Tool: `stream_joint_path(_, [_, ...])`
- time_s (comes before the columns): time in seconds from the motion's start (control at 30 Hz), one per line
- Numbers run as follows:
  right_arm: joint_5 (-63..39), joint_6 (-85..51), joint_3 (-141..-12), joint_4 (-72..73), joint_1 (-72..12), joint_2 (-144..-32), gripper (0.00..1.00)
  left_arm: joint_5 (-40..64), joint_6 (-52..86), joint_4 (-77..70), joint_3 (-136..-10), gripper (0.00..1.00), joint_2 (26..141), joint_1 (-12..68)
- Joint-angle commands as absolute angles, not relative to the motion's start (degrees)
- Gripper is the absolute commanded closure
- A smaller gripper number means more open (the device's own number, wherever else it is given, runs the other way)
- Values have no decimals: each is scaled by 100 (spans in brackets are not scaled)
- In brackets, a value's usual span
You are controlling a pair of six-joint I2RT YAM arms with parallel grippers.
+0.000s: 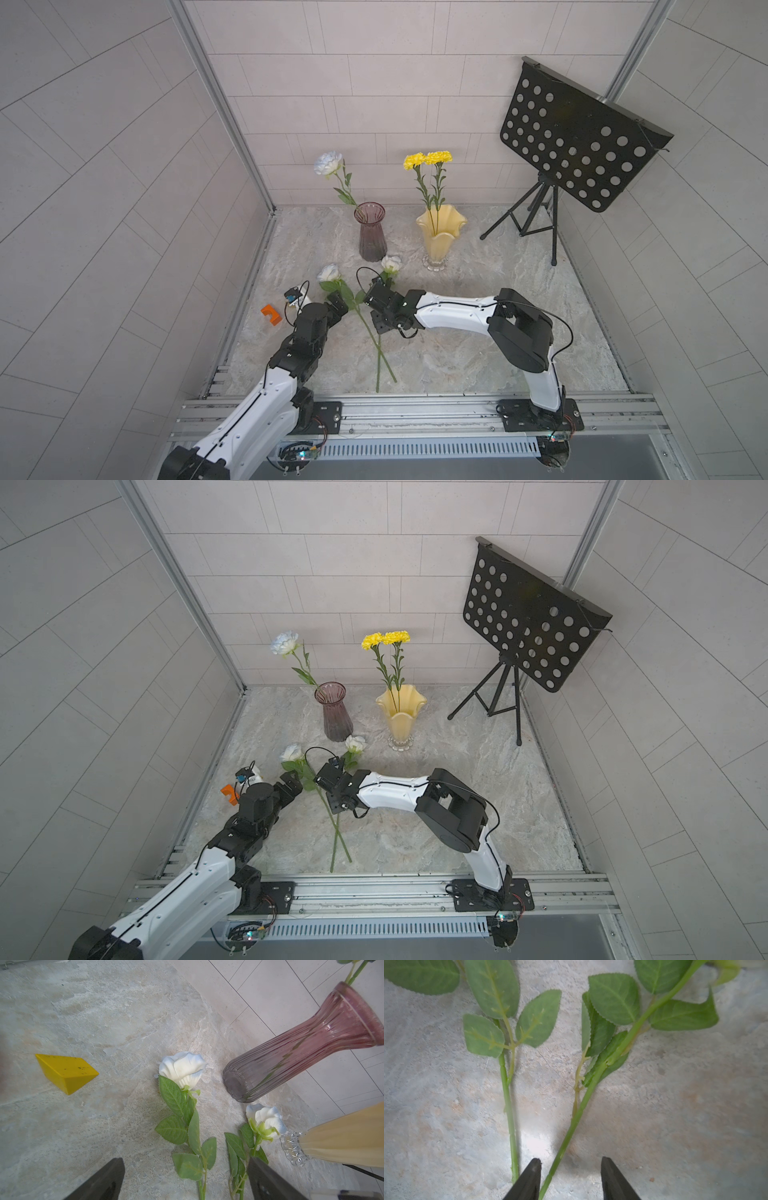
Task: Arrange the flowers in different vases according to their colors
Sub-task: Pick up the flower at the center of the board.
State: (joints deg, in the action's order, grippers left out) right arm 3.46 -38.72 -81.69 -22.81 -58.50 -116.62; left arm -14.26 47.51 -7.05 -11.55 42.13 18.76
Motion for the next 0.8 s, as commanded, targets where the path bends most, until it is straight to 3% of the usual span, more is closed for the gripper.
stream_joint_path(0.0, [472,-3937,-8307,-2521,-5875,-11866,52,-1398,4641,-792,-1195,0,4223,1863])
stream_joint_path(0.23, [458,-3955,-8372,-2592,-5880,-12041,59,-1293,4651,-927,-1219,0,4395,1864])
stream_joint_path(0.53, [572,-3937,-7987,-2692,-5684,-11774,80,-571,4506,-1134,-1582,0,5341,1865])
stream_joint_path(0.77, [504,-3973,-7955,-2648,-5643,-11854,81,-203,4412,-1220,-1652,0,5706,1863])
